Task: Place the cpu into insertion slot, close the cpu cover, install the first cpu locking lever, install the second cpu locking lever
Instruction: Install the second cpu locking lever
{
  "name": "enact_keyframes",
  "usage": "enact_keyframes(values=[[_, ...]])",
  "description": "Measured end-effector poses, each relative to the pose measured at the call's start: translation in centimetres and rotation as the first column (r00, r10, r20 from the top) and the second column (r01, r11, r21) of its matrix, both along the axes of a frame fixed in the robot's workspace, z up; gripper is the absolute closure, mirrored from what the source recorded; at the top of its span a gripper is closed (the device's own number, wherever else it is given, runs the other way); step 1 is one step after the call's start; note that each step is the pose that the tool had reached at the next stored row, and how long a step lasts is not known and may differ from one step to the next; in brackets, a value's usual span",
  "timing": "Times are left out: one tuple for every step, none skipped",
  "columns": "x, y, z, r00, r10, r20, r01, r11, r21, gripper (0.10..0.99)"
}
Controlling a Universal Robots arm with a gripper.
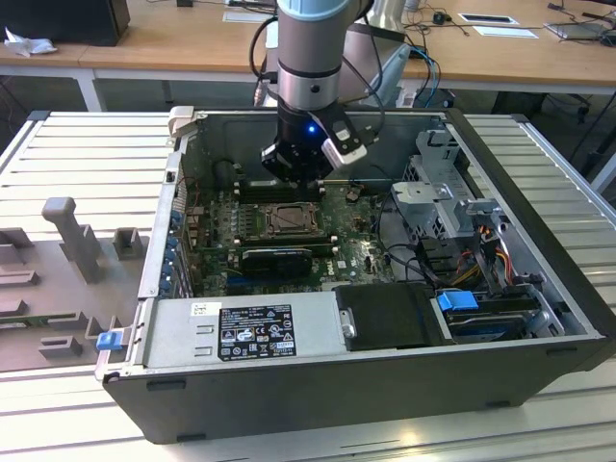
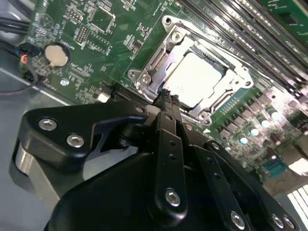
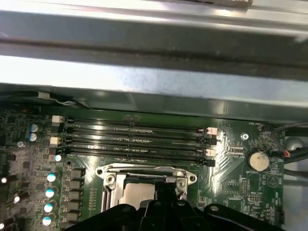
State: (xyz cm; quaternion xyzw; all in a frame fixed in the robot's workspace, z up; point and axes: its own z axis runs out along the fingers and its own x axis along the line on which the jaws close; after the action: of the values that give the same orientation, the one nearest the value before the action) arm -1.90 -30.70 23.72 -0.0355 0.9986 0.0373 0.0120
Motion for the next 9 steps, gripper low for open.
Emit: enact_keyframes(values=[[0.0,0.0,0.4,1.0,0.0,0.0,0.0,1.0,0.0,0.98],[0.0,-0.01,0.74,1.0,0.0,0.0,0.0,1.0,-0.001,0.98],[0.0,-0.02,1.0,1.0,0.0,0.0,0.0,1.0,-0.002,0.98],[0.0,-0.05,1.07,1.0,0.0,0.0,0.0,1.0,-0.002,0.98],[0.0,-0.09,1.07,1.0,0.0,0.0001,0.0,1.0,-0.002,0.98],[0.0,-0.3,1.07,1.0,0.0,-0.0001,0.0,1.0,-0.003,0.98],[0.0,-0.47,1.07,1.0,0.0,0.0,0.0,1.0,-0.003,0.98],[0.0,-0.58,1.07,1.0,0.0,0.0,0.0,1.0,-0.003,0.98],[0.0,-0.68,1.07,1.0,0.0,0.0,0.0,1.0,-0.003,0.98]])
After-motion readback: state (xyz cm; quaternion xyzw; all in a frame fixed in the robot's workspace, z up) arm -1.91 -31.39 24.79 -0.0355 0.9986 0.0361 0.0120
